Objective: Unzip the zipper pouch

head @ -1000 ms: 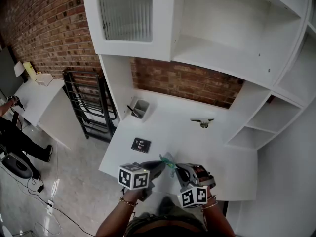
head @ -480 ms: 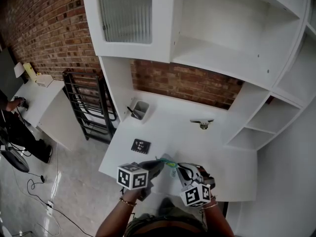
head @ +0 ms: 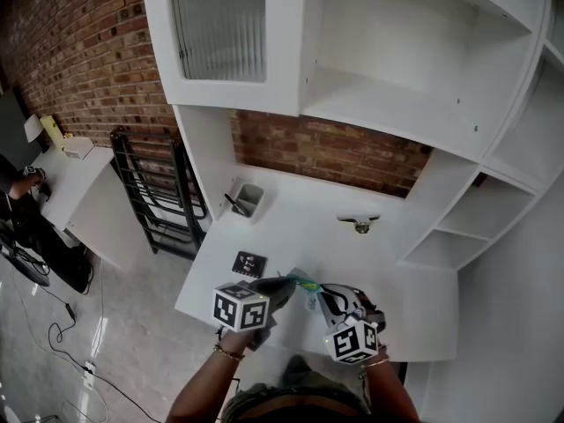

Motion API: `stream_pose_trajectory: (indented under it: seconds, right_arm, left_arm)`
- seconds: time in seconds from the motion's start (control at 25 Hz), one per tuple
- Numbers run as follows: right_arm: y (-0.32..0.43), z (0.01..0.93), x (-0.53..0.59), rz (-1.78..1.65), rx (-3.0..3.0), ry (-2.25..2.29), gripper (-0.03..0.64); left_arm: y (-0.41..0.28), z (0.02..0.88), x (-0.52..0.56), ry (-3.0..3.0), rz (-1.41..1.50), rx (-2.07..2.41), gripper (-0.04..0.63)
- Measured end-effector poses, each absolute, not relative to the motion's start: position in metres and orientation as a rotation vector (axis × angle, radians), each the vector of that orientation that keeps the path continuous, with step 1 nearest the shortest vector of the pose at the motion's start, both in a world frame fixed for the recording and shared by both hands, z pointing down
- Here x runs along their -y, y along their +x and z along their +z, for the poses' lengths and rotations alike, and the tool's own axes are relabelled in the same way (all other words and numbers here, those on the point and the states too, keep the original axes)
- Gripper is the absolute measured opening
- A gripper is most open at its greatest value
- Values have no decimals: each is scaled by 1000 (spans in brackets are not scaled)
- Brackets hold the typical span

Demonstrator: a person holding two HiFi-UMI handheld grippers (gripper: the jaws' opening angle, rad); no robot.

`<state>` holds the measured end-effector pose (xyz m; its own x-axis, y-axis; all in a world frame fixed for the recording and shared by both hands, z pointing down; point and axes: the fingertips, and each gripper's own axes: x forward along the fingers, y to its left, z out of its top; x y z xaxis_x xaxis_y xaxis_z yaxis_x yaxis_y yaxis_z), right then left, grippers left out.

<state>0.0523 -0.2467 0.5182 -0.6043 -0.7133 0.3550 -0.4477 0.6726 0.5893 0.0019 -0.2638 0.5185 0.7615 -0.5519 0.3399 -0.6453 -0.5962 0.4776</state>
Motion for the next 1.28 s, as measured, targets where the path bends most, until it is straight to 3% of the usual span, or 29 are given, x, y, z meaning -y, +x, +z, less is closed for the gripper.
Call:
stream_pose_trajectory:
  seconds: [1.28]
  right_arm:
    - [83, 508, 257, -575, 2301, 922, 6]
  left_arm:
    - [3, 534, 291, 2329, 256, 957, 8]
